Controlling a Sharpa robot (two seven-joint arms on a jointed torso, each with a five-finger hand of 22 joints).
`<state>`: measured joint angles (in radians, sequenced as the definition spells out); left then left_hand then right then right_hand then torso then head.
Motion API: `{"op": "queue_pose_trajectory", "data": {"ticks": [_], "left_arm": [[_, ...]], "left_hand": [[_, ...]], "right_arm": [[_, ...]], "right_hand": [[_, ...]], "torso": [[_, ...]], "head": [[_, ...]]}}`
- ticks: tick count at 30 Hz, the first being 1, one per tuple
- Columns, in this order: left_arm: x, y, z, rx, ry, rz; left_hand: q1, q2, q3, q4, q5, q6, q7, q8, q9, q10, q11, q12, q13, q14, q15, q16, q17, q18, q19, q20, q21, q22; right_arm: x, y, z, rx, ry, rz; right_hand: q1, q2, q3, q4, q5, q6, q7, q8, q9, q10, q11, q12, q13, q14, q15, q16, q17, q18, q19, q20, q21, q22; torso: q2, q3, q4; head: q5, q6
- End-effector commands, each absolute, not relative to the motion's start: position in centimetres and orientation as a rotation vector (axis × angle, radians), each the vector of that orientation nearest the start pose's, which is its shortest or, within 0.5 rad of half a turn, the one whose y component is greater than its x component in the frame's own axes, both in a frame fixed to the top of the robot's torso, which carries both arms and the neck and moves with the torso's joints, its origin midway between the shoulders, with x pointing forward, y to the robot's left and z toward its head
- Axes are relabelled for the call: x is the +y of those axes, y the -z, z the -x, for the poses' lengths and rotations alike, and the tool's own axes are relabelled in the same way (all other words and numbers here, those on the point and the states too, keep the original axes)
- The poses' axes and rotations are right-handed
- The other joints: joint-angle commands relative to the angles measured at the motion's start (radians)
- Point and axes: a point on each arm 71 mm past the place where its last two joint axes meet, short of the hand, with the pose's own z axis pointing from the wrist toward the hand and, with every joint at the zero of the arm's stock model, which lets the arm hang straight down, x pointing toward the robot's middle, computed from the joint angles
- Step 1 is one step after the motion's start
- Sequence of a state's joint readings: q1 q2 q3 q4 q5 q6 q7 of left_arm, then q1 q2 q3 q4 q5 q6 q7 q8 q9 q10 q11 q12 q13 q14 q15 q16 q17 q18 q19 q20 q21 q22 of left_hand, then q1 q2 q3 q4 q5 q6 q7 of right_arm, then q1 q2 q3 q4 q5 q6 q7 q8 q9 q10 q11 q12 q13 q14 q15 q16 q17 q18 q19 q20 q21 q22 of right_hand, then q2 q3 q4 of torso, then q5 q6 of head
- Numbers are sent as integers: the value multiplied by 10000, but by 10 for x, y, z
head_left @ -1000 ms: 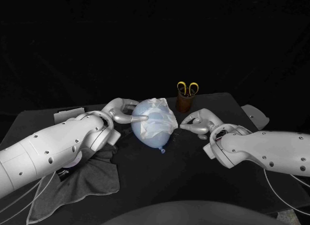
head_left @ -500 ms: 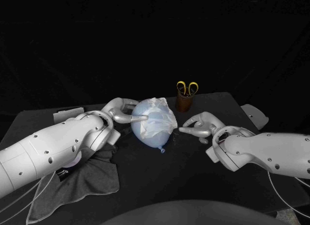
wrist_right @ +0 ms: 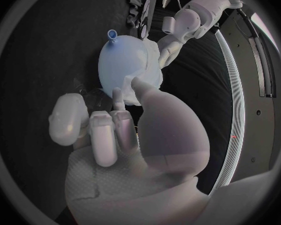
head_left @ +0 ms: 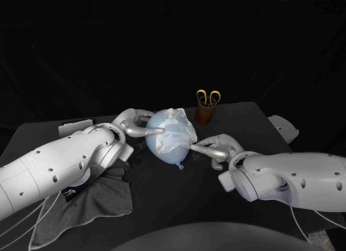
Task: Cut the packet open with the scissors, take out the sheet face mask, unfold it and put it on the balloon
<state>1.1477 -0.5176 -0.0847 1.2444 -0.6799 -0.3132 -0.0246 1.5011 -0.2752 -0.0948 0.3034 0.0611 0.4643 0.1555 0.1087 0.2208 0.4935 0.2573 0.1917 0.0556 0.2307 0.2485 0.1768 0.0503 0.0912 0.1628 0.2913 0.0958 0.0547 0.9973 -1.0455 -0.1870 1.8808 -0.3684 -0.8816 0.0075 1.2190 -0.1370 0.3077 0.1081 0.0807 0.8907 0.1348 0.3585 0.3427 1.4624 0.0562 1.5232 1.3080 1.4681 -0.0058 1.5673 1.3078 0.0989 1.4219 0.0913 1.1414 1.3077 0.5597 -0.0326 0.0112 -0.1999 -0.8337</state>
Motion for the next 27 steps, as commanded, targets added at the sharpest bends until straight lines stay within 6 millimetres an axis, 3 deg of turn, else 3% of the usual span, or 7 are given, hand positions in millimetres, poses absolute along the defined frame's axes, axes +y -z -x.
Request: {"op": "queue_pose_trajectory", "data": {"ticks": [1,9,27], "left_arm": [[113,251,-508,19176,10624,5597],[113,251,-508,19170,10612,5607],[113,251,-508,19212,10613,5603]], "left_hand": [[83,17,14,-13,-35,-22,1349,54,-10,9,-2,-59,7,63,-16,-44,0,160,41,10,-24,-9],[83,17,14,-13,-35,-22,1349,54,-10,9,-2,-59,7,63,-16,-44,0,160,41,10,-24,-9],[84,20,19,-12,-36,-21,1352,55,-11,13,1,-70,7,70,-12,-51,0,162,46,12,-23,-9]], "right_arm": [[-230,289,-347,16834,-8489,-13542],[-224,294,-346,16884,-8590,-14006],[-219,298,-351,16846,-8273,-14050]], "right_hand": [[56,-21,-60,15,-50,18,52,-83,-20,706,29,37,2151,1027,-42,35,2630,-197,39,11,21,1541],[73,-13,-148,59,-144,18,68,-152,-62,699,47,34,2147,1027,-24,35,2630,-189,19,25,-23,1535],[99,35,-286,138,-213,58,80,-208,-104,646,63,-15,2096,1027,-4,35,2630,-158,-51,45,-182,1499]], "torso": [[-2,-11,4],[-2,6,10],[-4,5,-5]], "head": [[-6,-14],[6,-13],[-2,-26]]}}
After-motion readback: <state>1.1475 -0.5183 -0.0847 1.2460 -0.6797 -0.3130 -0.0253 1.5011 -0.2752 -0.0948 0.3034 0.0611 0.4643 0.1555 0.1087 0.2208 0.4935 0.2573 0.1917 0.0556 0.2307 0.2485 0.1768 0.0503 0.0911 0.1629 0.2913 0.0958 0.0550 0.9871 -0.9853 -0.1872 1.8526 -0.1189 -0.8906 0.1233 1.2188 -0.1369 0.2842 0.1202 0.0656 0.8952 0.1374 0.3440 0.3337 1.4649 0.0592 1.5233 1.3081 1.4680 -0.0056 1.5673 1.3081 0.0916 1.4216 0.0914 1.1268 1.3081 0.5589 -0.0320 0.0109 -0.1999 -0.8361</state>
